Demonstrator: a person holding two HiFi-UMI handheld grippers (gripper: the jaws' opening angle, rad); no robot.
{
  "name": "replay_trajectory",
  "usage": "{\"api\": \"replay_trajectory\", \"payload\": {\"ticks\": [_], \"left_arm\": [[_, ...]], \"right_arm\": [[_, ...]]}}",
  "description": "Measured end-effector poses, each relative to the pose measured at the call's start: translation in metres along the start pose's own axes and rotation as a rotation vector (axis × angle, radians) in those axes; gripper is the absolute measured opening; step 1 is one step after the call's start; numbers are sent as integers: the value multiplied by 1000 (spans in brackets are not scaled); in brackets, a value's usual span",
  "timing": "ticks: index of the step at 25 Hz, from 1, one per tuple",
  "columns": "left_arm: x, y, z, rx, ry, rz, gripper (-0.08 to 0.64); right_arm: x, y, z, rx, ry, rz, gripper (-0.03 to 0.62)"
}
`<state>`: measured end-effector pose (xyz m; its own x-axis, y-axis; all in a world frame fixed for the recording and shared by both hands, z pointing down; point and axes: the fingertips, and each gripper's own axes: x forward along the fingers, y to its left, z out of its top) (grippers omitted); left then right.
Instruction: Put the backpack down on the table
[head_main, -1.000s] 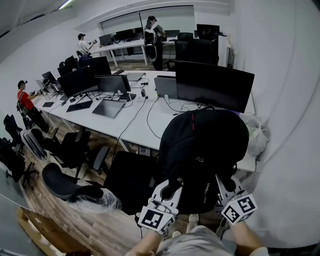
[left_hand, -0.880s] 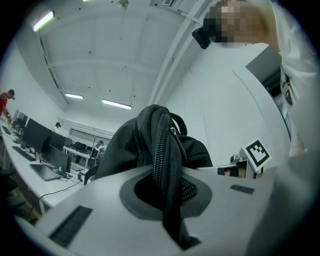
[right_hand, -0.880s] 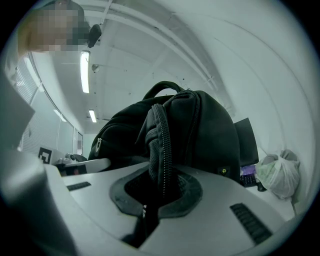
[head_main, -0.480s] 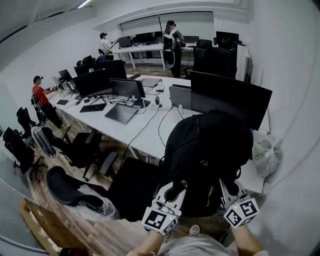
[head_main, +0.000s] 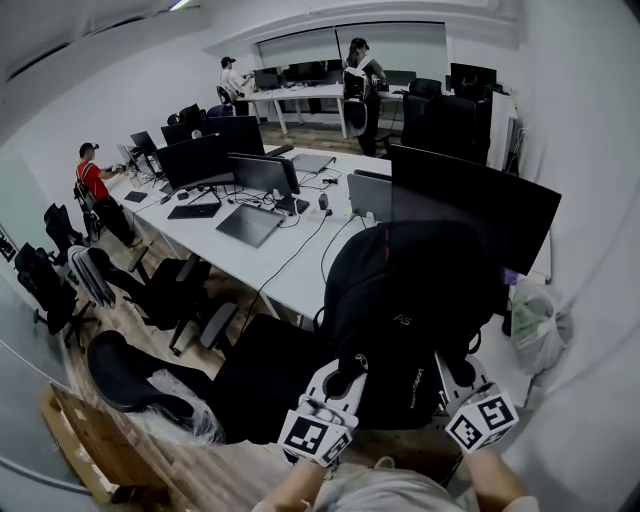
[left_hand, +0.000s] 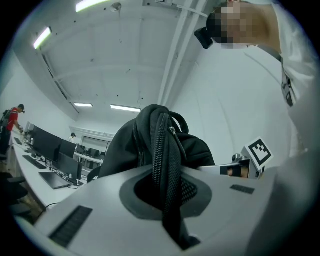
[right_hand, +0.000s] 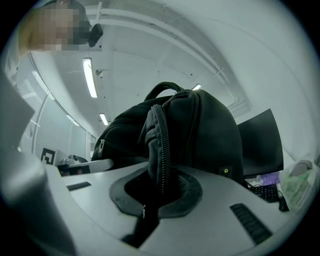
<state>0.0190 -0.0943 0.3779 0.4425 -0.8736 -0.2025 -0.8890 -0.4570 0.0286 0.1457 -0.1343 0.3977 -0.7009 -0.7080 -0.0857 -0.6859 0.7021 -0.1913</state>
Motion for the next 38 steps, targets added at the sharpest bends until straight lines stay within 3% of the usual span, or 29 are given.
{"api": "replay_trajectory", "payload": {"ticks": [8,38], "left_arm": [[20,26,0,15,-1,29,12],[117,217,-15,-13,-26,49,12]], "right_arm": [[33,-11,0,17,15,19,22],[241,-47,-10,0,20,18,23]]}}
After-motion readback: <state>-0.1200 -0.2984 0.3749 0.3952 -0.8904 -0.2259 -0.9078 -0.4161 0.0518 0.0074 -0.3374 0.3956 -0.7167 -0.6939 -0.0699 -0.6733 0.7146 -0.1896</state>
